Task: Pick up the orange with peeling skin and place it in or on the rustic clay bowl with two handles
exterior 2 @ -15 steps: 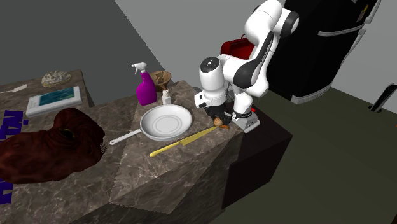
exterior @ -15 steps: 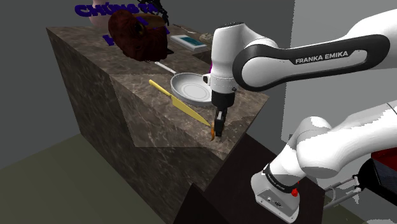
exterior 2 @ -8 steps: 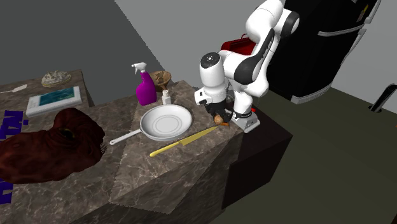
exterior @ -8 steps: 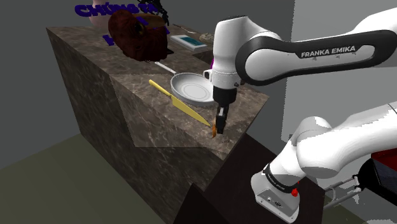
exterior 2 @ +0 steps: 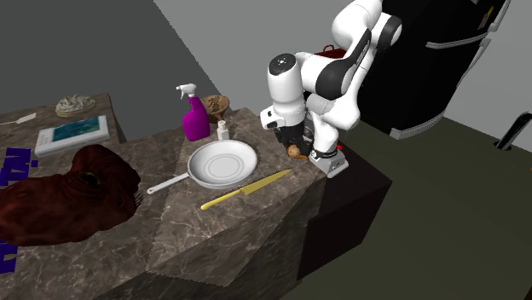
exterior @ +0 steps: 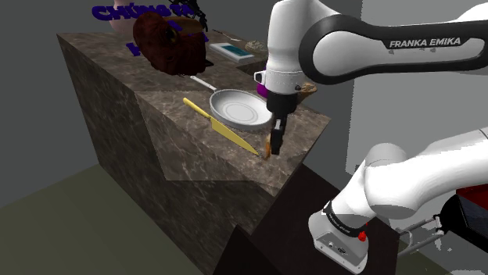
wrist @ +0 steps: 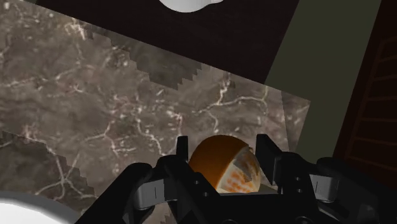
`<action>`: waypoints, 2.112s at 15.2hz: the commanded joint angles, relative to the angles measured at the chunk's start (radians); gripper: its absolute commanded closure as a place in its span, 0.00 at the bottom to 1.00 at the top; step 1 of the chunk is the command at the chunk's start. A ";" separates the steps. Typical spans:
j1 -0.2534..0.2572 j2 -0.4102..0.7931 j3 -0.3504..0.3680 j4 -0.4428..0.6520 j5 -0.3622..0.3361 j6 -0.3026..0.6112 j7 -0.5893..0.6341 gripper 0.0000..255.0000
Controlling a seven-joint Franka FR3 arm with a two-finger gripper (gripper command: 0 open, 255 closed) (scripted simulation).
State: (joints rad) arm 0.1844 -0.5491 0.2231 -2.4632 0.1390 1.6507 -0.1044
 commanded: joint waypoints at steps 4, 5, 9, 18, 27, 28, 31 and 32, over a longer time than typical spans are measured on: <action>-0.002 -0.010 -0.008 0.062 -0.005 -0.073 0.001 1.00; -0.002 -0.011 -0.009 0.075 -0.006 -0.087 0.001 1.00; -0.004 -0.014 -0.015 0.127 -0.010 -0.141 0.003 1.00; -0.008 -0.005 -0.024 0.254 -0.017 -0.259 0.008 1.00; -0.051 0.008 -0.122 0.308 -0.103 -0.307 -0.114 1.00; -0.060 0.012 -0.141 0.311 -0.119 -0.306 -0.138 1.00; -0.086 0.031 -0.196 0.324 -0.167 -0.299 -0.211 1.00; -0.095 0.040 -0.214 0.331 -0.183 -0.296 -0.236 1.00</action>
State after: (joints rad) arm 0.0986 -0.5161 0.0280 -2.1409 -0.0271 1.3554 -0.3136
